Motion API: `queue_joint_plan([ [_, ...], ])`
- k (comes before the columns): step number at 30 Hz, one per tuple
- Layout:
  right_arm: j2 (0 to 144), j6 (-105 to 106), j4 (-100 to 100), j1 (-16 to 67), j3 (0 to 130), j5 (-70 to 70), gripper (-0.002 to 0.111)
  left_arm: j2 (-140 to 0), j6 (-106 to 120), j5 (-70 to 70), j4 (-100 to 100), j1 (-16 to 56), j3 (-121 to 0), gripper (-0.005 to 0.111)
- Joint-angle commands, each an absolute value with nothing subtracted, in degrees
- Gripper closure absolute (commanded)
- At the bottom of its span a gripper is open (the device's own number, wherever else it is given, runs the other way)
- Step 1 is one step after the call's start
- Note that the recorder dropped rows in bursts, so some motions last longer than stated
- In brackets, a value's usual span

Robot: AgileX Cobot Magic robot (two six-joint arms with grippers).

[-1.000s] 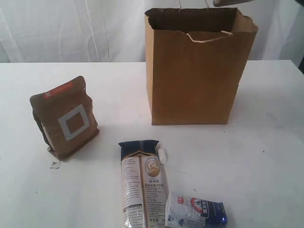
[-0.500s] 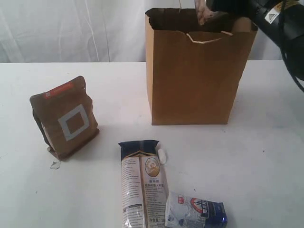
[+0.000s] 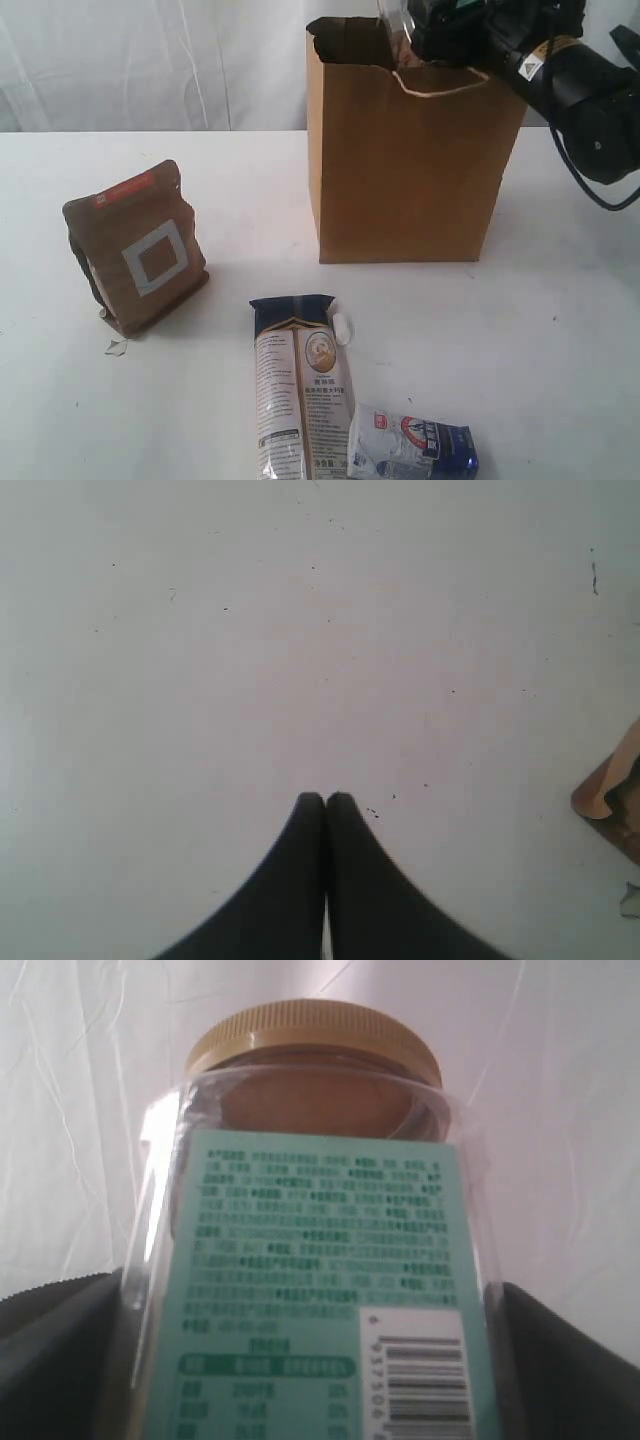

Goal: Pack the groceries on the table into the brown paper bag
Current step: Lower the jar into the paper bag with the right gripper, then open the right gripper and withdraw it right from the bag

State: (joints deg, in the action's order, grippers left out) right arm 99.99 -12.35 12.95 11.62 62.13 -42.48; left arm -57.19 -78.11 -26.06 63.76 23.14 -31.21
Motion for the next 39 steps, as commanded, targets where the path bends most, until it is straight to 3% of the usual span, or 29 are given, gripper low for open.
queue_joint_plan([
  [1, 99.6, -11.6, 12.6, 11.4, 62.9, -45.0, 0.055, -56.7, -77.9, -26.6, 63.7, 22.9, -30.9, 0.107],
  [3, 99.6, -11.6, 12.6, 11.4, 62.9, -45.0, 0.039, -56.7, -77.9, -26.6, 63.6, 22.9, -30.9, 0.107],
  [4, 99.6, -11.6, 12.6, 11.4, 62.9, -45.0, 0.037, -56.7, -77.9, -26.6, 63.6, 22.9, -30.9, 0.107],
  [19, 99.5, -12.3, 12.5, 11.4, 62.8, -45.0, 0.037, -56.7, -77.9, -26.6, 62.1, 22.9, -30.9, 0.107],
  [21, 99.5, -12.3, 12.5, 11.4, 62.8, -44.6, 0.029, -56.7, -77.9, -26.6, 62.1, 22.9, -30.9, 0.107],
  [24, 99.5, -12.0, 12.0, 11.4, 62.8, -43.8, 0.004, -56.7, -77.9, -26.6, 62.1, 22.9, -30.9, 0.107],
  [39, 99.5, -11.9, 12.0, 11.4, 62.8, -43.8, 0.003, -56.7, -77.9, -26.6, 61.7, 22.9, -30.9, 0.107],
])
